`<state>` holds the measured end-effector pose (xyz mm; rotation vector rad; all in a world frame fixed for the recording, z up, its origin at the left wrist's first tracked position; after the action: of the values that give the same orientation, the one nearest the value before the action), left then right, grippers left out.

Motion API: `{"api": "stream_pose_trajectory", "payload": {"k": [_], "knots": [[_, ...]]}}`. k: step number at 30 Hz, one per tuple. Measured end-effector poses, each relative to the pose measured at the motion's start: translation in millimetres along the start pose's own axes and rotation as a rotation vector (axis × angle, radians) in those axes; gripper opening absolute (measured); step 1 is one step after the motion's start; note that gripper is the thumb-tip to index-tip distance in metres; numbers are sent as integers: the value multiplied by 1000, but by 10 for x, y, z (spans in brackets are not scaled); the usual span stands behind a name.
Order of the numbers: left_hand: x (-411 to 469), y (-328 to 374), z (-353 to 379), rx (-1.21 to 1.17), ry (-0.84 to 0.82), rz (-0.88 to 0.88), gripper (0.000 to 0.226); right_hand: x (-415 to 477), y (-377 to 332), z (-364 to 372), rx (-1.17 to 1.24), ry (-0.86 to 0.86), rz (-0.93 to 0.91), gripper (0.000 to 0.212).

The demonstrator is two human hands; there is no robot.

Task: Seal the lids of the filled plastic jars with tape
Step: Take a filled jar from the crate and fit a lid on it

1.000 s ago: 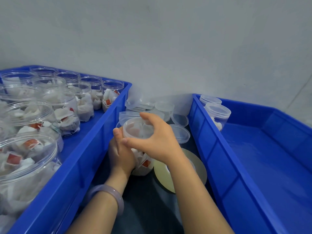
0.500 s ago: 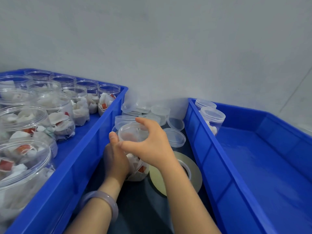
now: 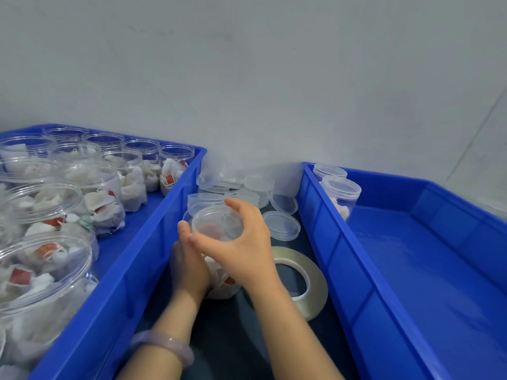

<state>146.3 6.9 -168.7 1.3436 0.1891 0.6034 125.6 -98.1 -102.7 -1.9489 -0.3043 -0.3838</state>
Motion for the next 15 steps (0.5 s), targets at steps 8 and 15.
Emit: {"api": "stream_pose_trajectory", "payload": {"k": [8,15], "knots": [[-75,78,-33,126,150,-58,63,-118,-17,80,-119,155,24,93],[-238,237,-66,307,187,84,44,-470,317,-321,-359,74,174,75]]}}
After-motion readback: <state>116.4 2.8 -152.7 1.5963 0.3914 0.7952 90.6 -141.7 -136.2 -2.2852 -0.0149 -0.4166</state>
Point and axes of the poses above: each hand's wrist, its own x-axis towards the middle knuckle, its own z-axis out of the palm, y = z × x, the point moved 4 cm from there along x, towards the middle knuckle, and after that the axes turned 1 degree about y, right-handed, at the moved point
